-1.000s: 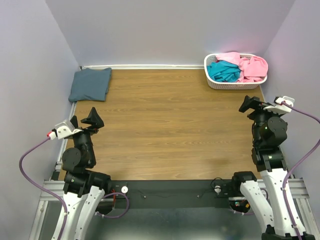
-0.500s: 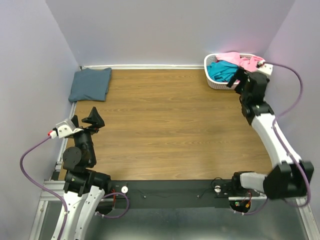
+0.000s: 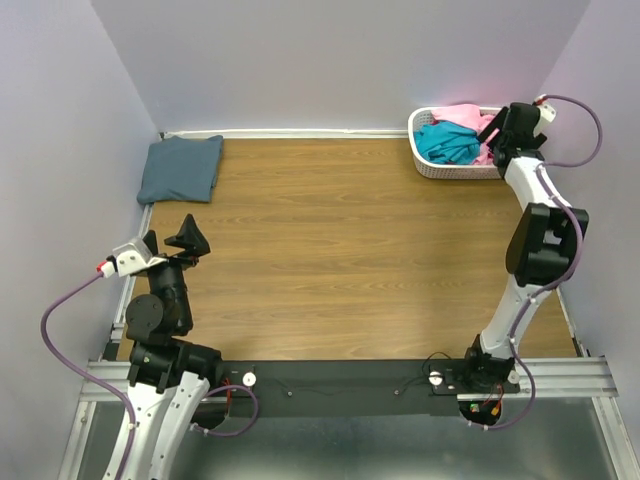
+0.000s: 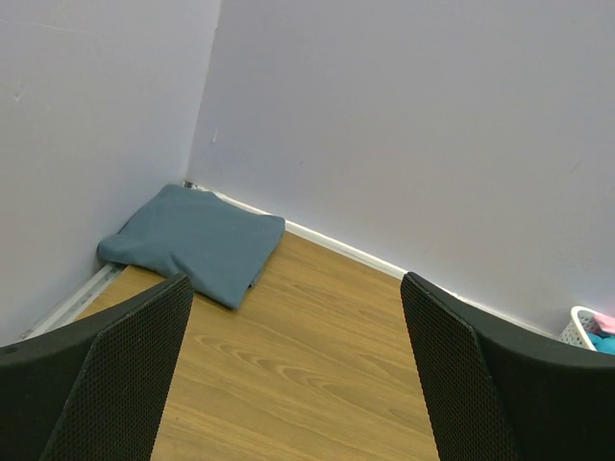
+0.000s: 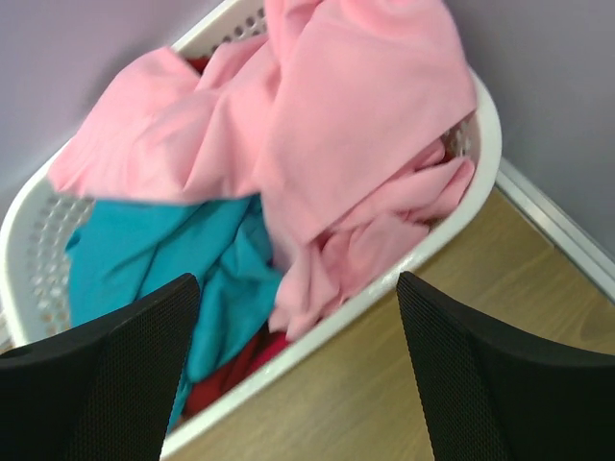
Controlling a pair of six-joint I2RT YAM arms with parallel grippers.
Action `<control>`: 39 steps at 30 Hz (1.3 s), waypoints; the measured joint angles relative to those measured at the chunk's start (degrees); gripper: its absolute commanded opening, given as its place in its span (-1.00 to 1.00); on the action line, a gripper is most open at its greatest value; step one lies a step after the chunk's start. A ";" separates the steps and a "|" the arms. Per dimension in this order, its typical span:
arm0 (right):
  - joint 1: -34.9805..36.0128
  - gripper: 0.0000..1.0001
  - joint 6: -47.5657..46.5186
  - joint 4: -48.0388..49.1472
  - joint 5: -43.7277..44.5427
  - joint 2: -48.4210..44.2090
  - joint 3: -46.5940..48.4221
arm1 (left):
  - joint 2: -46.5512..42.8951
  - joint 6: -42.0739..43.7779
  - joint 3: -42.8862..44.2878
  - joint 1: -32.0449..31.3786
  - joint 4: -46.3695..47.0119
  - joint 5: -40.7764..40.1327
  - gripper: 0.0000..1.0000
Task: Fold and stack the t-shirts
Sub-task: Grab the tshirt from the pile, then move the tshirt to the center of the board
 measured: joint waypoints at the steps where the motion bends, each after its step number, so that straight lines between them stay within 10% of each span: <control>1: -0.87 0.80 0.00 -0.31 -0.22 2.08 1.92 | 0.00 0.13 -0.09 0.00 0.13 0.02 0.94; 10: -4.39 0.15 0.52 -0.17 -5.66 18.01 14.36 | 0.26 0.79 -0.39 0.00 0.28 0.26 0.95; 17: -5.57 -0.97 -0.59 -0.44 -8.59 21.20 17.75 | 2.14 0.85 -0.39 0.00 0.28 1.07 0.94; 27: -5.53 -0.99 -4.90 -1.51 -10.29 11.96 13.14 | 2.14 0.85 -0.39 0.00 0.46 1.57 0.94; 39: 3.82 -0.99 -10.27 -1.31 -16.98 -20.94 9.07 | -0.55 0.83 -0.39 -0.44 0.66 1.77 0.94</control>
